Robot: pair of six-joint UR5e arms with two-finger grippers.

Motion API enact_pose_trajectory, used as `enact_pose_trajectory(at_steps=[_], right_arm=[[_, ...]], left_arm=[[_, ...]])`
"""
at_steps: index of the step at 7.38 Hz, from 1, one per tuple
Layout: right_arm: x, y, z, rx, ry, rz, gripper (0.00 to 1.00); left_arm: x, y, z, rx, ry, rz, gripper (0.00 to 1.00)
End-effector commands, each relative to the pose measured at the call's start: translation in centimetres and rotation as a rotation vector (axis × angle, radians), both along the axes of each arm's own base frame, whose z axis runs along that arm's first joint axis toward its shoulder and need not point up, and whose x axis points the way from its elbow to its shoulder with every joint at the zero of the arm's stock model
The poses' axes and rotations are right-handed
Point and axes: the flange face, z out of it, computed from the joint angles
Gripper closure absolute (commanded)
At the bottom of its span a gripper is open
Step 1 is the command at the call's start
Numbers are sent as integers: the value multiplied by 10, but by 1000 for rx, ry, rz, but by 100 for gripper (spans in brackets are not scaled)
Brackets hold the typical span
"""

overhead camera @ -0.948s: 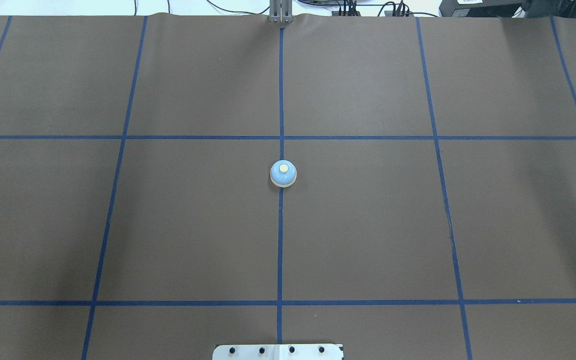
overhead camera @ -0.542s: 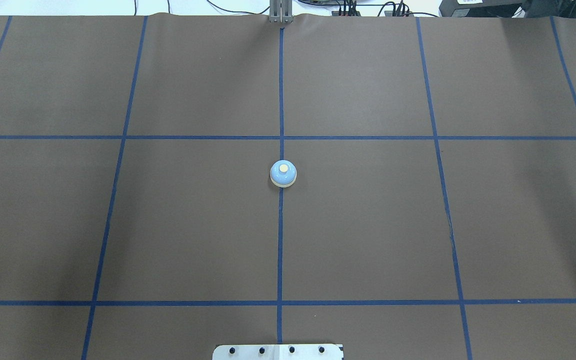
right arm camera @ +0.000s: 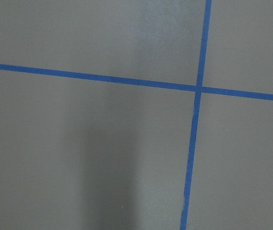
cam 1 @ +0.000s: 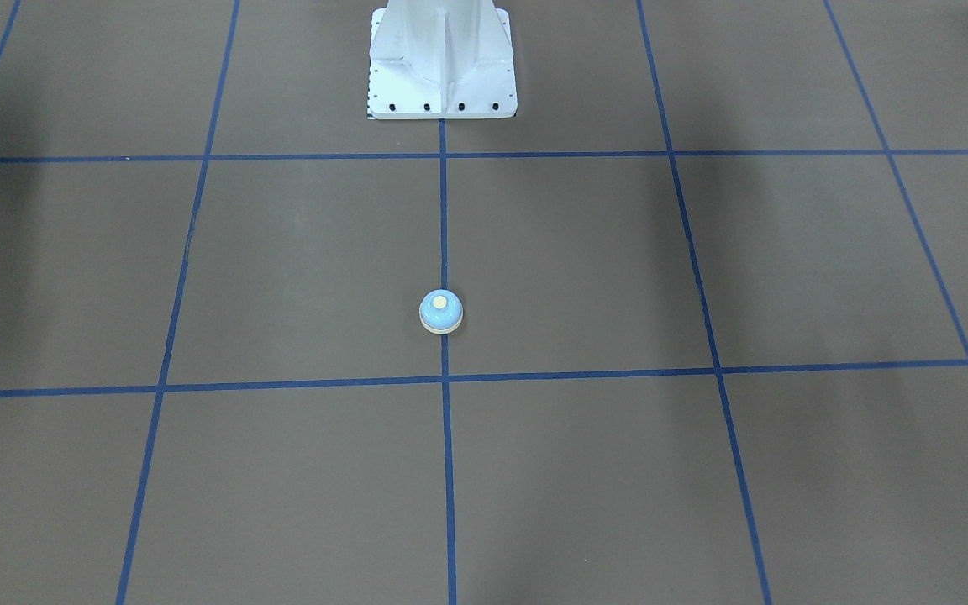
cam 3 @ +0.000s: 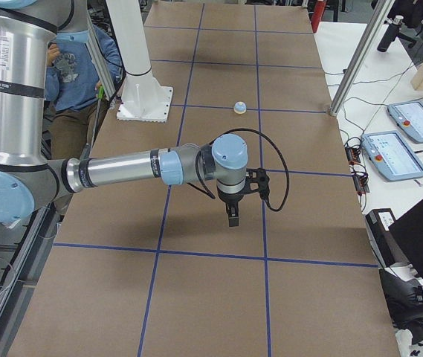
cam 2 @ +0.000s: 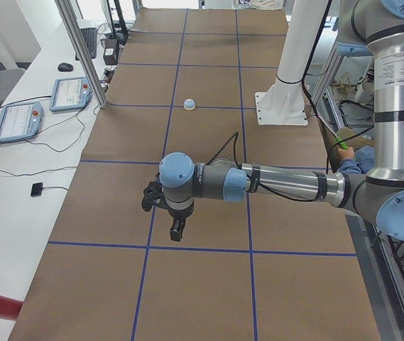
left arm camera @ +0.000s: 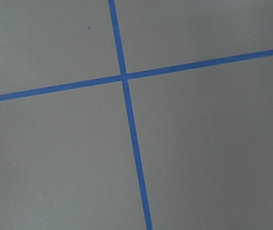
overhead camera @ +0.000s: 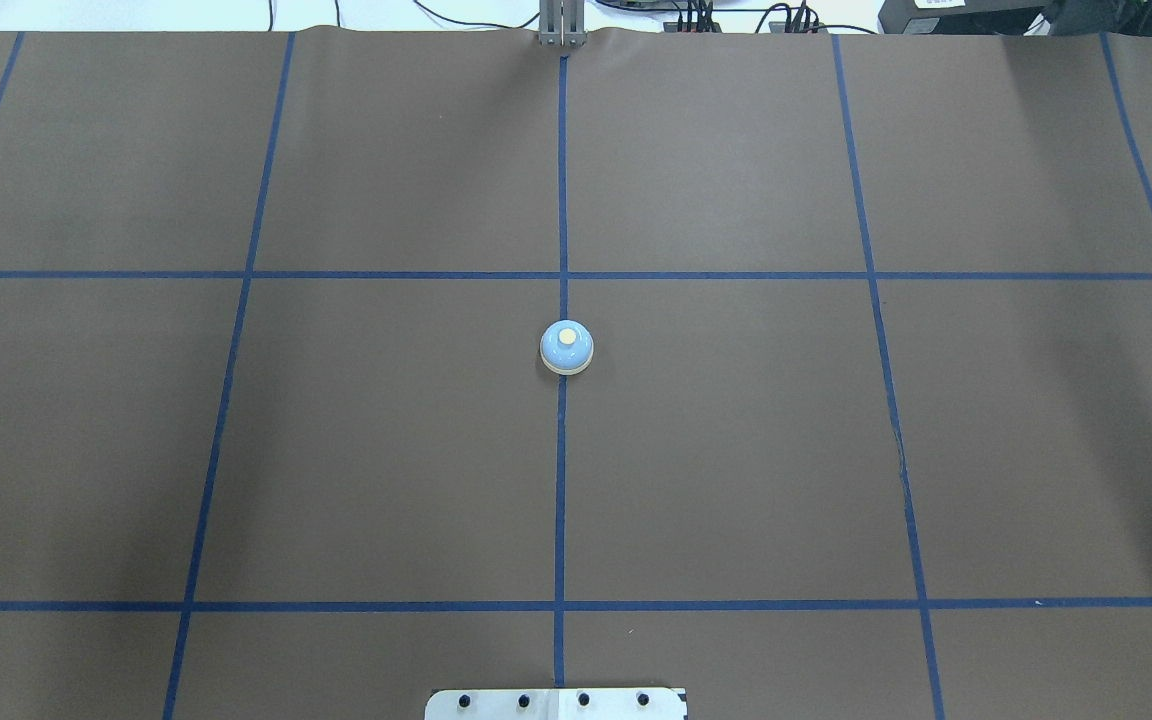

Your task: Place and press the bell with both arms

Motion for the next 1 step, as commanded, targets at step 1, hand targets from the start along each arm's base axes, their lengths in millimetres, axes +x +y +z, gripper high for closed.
enact_pose_trajectory(at_steps=[1], right_arm=[[2, 2, -14, 28, 1, 4, 0]], left_arm=[[-1, 1, -8, 16, 2, -3, 0]])
